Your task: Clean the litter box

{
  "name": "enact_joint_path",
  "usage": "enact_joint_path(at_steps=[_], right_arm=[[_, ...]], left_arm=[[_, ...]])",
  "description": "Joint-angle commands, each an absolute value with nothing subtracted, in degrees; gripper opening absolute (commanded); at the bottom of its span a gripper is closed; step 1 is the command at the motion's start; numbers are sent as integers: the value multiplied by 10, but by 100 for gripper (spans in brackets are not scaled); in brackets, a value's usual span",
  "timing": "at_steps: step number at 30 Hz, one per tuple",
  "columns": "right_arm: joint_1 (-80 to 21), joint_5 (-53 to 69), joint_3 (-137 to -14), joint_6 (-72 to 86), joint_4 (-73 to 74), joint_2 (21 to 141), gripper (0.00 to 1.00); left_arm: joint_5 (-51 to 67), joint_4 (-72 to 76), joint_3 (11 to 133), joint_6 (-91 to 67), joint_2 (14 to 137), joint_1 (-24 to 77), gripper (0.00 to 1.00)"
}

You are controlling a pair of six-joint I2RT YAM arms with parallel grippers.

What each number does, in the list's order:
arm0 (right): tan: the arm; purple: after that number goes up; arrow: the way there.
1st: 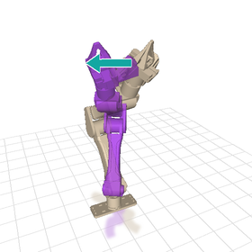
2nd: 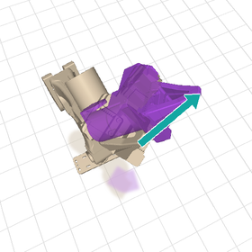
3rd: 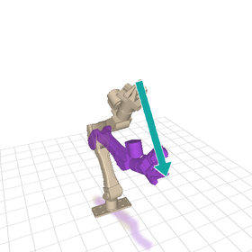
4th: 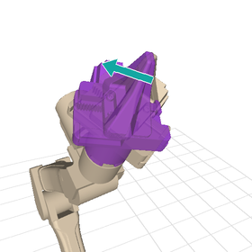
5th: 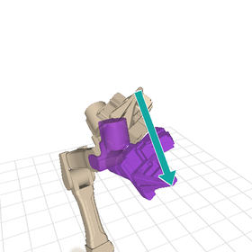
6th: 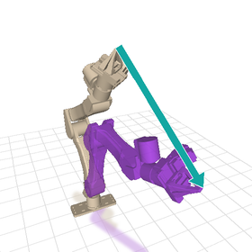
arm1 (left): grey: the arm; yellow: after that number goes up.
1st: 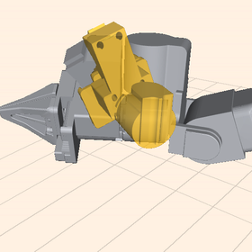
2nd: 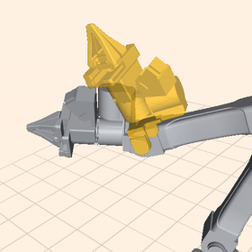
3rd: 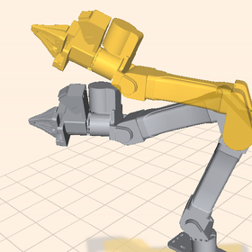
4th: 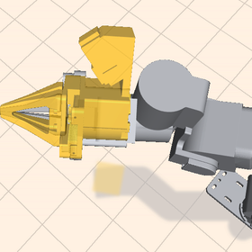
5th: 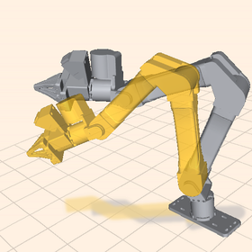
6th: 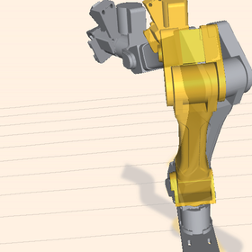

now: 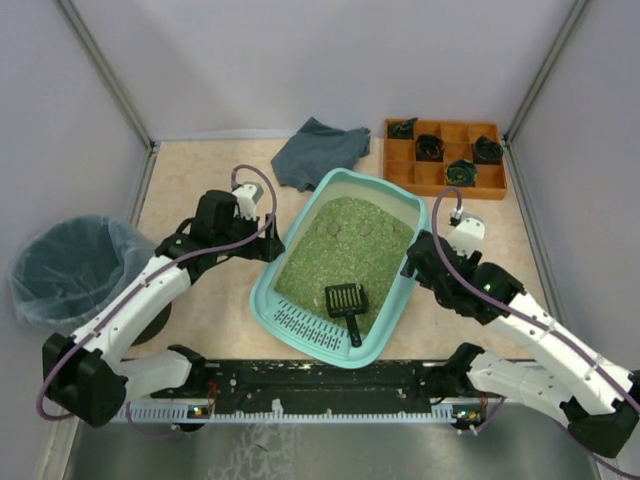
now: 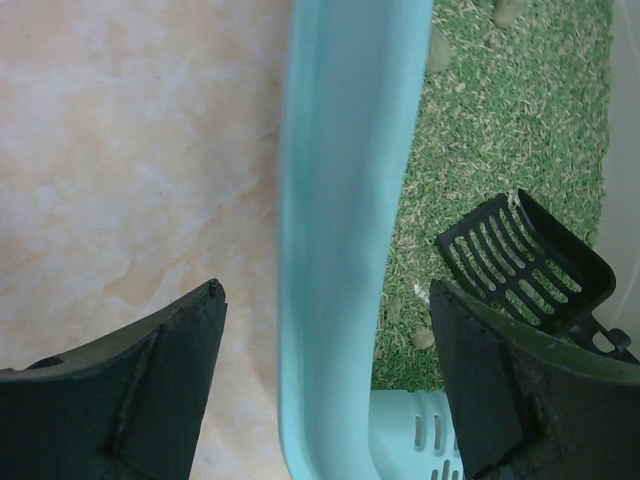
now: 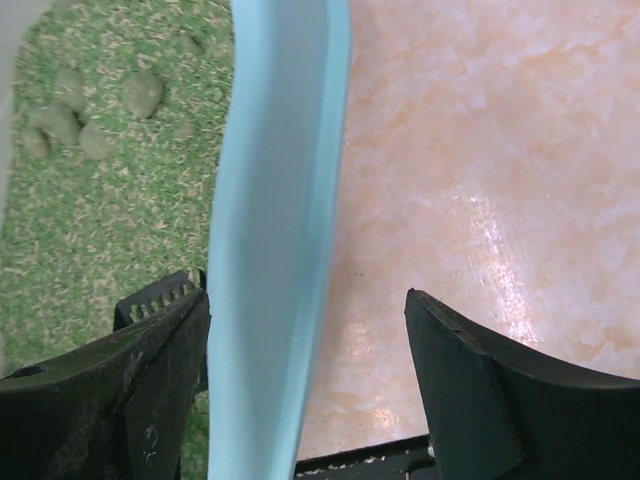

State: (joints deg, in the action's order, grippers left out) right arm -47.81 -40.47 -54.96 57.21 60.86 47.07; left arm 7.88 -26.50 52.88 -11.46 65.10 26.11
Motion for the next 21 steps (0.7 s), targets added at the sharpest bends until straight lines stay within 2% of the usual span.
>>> enact_joint_path(at_steps=[1,7,21], right_arm=[[-410,-301,-519,494,511,474,79],[-323,-168,-474,428,380,501,77],[-265,-101,-480,353,288,618,51]], left_arm=[[79,-237,546,-105,671,287,84],[74,-235,548,-99,711,302,71],[74,-266,547,-103,748,335,56]])
